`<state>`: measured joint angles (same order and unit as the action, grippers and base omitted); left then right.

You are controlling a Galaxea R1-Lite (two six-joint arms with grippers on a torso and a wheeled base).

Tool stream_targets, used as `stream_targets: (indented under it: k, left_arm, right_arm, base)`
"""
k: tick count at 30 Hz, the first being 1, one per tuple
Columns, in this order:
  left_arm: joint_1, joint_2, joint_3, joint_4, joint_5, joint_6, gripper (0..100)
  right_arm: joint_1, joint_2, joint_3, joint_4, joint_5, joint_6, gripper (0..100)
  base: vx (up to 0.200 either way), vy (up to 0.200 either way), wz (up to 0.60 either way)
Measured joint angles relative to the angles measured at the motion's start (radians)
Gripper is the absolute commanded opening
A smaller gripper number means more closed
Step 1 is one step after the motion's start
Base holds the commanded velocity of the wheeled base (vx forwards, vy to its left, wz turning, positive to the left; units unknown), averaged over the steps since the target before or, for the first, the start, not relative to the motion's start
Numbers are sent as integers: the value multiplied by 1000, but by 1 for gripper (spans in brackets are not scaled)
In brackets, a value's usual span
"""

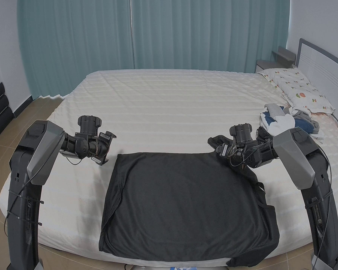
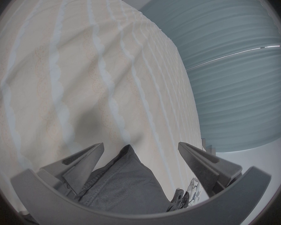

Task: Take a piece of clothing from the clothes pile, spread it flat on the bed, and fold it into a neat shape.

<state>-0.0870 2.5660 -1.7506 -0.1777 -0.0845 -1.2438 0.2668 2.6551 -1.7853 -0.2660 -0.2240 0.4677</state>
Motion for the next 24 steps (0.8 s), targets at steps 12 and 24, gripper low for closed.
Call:
stream_targets:
  k: [12,24]
  left_arm:
    - [-2,0,-1,-1,3,4,100]
    - [-3,0,-1,-1,8,6,100]
  right_arm:
    - [-64,55,-100,0,-1,7,0]
    - [-154,90,-151,-132,42,6,0]
  base:
    - [0,0,0]
    - [0,0,0]
